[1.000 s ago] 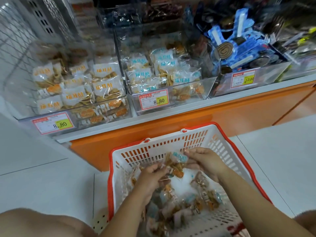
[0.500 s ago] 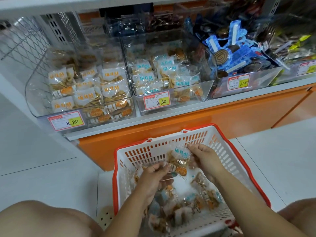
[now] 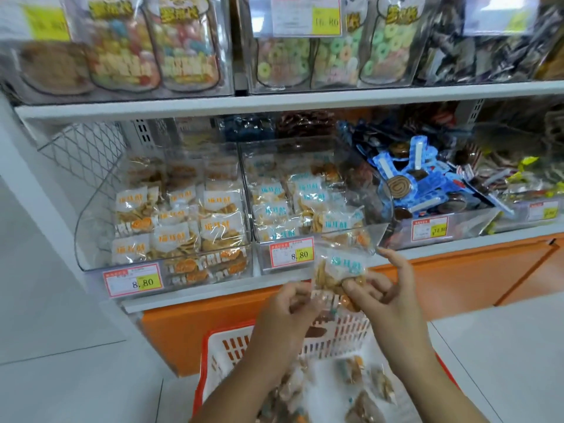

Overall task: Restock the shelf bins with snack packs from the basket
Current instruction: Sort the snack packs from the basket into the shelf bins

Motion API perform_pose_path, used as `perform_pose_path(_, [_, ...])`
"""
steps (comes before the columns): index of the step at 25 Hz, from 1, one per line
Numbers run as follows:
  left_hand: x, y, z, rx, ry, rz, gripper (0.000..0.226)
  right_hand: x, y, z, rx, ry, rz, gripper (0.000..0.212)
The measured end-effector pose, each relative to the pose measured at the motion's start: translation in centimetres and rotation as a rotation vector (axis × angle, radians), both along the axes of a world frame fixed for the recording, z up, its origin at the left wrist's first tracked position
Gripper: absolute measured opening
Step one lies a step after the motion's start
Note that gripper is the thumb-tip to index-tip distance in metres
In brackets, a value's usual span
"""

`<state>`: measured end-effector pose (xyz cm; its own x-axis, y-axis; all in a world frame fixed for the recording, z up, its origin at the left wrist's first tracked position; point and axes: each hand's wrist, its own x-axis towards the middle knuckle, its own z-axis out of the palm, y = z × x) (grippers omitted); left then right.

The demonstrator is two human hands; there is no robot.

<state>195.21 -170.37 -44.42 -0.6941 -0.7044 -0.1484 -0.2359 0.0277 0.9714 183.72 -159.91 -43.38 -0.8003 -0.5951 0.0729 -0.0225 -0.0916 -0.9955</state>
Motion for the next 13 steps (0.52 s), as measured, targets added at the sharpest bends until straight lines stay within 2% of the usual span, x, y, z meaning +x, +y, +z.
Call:
perform_pose_path(3, [0.0,-3.5,4.8,-0.428,-0.015,0.031,0.027,-3.6,-2.5,5.6,0.076,0.411,-0.074,0.027])
perform_pose_path(6, [0.4,-8.4,6.4,-0.824,-0.146,0.191,0.051,-8.7,-6.5,9.3,0.209,0.738,-0.208,0.020])
perform_pose_path(10, [0.5,-12.0,5.2,-0.832,-0.330,0.174,0.065,-14.4,-12.7,9.4,0.569,1.052,-0.277,0.030])
perform_pose_path(12, [0.4,-12.4,4.8,-0.818,-0.343,0.119,0.065,-15.8,-15.1,8.1,0.758,1.176,-0.238,0.034])
perform_pose_path(13, [0.5,-12.5,4.9,-0.806,-0.333,0.104,0.066,-16.2,-16.1,7.5,0.788,1.193,-0.206,0.033])
